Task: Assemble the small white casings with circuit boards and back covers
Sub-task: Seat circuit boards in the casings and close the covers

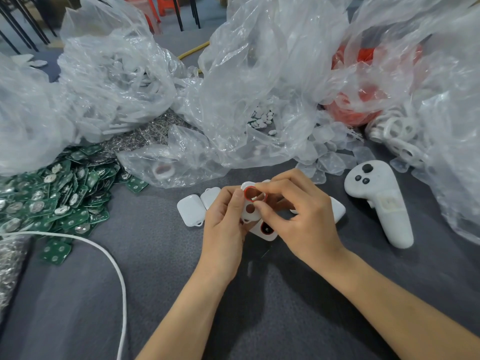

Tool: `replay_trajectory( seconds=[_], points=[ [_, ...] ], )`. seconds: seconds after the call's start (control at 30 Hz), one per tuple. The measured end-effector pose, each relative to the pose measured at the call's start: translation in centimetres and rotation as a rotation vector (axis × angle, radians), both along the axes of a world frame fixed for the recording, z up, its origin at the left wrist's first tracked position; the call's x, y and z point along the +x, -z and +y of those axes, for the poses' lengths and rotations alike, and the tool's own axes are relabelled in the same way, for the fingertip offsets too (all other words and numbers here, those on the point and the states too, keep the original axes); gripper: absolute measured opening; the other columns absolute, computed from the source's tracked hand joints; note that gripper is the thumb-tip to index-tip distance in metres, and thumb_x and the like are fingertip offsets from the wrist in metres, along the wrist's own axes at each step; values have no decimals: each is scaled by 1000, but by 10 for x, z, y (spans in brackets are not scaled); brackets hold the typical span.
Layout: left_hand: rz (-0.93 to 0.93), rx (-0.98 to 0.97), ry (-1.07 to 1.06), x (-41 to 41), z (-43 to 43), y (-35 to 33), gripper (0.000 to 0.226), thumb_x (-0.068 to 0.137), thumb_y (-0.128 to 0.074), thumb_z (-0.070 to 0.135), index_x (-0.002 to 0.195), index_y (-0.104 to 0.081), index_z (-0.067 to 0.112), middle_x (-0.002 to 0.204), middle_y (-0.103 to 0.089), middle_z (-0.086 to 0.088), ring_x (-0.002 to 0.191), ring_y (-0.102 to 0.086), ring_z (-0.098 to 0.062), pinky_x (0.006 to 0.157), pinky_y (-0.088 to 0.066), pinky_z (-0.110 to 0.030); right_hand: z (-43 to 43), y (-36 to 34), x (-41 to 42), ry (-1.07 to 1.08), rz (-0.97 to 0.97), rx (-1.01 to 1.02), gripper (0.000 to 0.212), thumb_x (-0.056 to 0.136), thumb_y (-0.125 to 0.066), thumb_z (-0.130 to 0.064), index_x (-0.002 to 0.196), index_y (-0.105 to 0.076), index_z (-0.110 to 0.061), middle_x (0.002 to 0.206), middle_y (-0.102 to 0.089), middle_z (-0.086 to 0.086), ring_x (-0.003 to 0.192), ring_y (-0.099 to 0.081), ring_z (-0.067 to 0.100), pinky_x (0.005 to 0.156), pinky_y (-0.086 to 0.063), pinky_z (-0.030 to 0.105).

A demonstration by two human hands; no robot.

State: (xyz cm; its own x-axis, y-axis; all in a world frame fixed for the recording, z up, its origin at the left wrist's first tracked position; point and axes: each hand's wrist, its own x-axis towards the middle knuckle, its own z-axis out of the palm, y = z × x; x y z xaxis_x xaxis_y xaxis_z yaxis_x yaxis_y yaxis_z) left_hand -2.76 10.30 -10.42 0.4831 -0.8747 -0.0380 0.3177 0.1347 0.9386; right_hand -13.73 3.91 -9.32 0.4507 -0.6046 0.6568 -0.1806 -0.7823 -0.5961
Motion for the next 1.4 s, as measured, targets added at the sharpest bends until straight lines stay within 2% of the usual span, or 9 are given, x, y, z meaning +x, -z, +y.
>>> replay_trajectory(
  seconds=[0.13,0.23,0.57,0.93,1.0,1.07,1.13,1.23,1.4],
  points=[
    [-156,21,-59,-1,0,2,17,87,-54,31,85,-69,22,92,-70,-11,96,-65,-36,90,-50,-57,-1,1,-1,-4,28,42,17,79,-74,-4,95,-70,0,88,-59,9,73,-62,17,61,-54,31],
    [-191,23,-94,-2,0,2,18,86,-53,30,88,-67,19,91,-70,-10,96,-65,-39,90,-47,-64,-1,2,0,-2,34,41,17,79,-73,-4,94,-70,2,88,-60,10,73,-62,19,61,-54,32],
    [-247,26,-90,-5,1,3,28,88,-52,32,104,-66,13,104,-69,-12,103,-65,-31,96,-47,-58,1,5,1,18,-2,67,18,80,-74,-8,96,-71,-2,87,-59,8,78,-60,18,64,-52,33],
    [-221,5,-105,-4,1,7,31,88,-52,32,103,-66,10,98,-71,-8,100,-66,-31,94,-50,-53,3,2,1,25,-50,93,18,78,-74,-14,93,-73,-3,81,-64,4,75,-58,8,67,-49,17],
    [-145,-10,-89,-3,0,7,28,88,-53,31,102,-66,10,101,-71,-12,103,-66,-33,92,-51,-49,1,1,3,-9,-92,193,20,77,-74,-18,94,-75,-9,78,-62,3,71,-58,10,66,-49,19],
    [-41,-30,-63,-3,0,7,22,92,-58,28,101,-66,10,98,-71,-9,102,-67,-27,86,-54,-38,-1,-3,5,-70,-168,428,21,75,-72,-23,96,-74,-20,77,-60,3,69,-58,14,66,-49,21],
    [0,-48,-57,-4,-1,6,22,89,-56,27,100,-66,10,96,-71,-5,99,-68,-21,82,-55,-32,-2,-3,5,-106,-203,585,19,75,-73,-23,94,-74,-26,79,-59,2,70,-58,14,65,-47,15],
    [33,-91,-46,-6,-1,6,20,93,-55,25,100,-68,12,100,-72,-7,105,-67,-26,82,-55,-31,-1,-1,5,-107,-220,688,20,76,-76,-20,93,-70,-25,76,-58,-5,68,-59,15,62,-49,15],
    [57,-134,-3,-3,-1,3,22,90,-54,28,97,-74,20,109,-72,-2,105,-67,-23,80,-55,-28,-4,-7,5,-70,-108,786,20,66,-70,-46,79,-69,-30,85,-59,5,68,-59,14,62,-49,26]
  ],
)
